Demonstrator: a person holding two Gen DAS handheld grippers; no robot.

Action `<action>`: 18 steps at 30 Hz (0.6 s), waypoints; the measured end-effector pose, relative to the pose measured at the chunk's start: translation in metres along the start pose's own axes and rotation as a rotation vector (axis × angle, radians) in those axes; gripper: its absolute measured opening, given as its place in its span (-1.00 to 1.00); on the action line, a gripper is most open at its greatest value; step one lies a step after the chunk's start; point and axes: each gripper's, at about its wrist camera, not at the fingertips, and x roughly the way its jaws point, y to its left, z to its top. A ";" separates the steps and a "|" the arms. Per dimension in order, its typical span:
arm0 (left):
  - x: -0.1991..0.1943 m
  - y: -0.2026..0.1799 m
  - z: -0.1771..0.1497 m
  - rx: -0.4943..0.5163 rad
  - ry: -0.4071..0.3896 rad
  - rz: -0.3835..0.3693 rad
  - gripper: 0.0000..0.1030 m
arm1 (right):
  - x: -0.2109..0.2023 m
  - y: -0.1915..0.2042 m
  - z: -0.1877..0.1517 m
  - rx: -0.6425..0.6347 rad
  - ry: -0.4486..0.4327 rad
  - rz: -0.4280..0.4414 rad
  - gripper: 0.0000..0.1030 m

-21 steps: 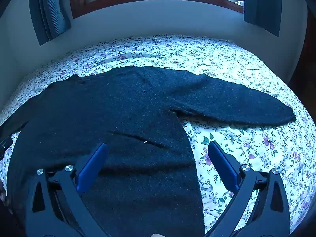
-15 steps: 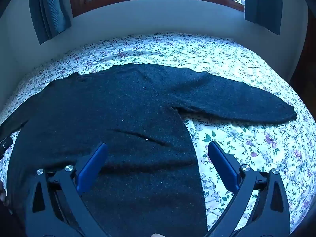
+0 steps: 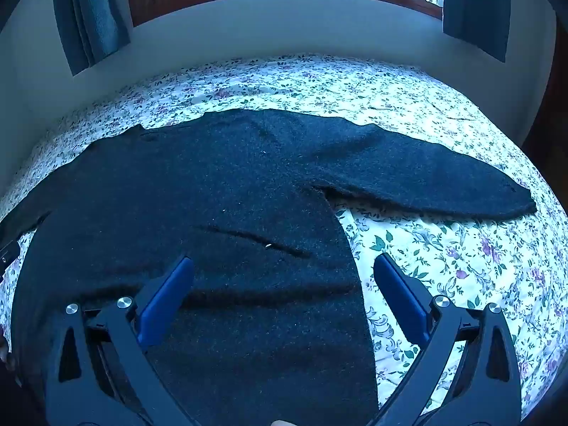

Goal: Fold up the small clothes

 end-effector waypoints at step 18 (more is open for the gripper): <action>-0.003 -0.003 0.002 0.006 -0.001 0.006 0.91 | 0.001 0.007 -0.003 -0.008 0.002 -0.005 0.96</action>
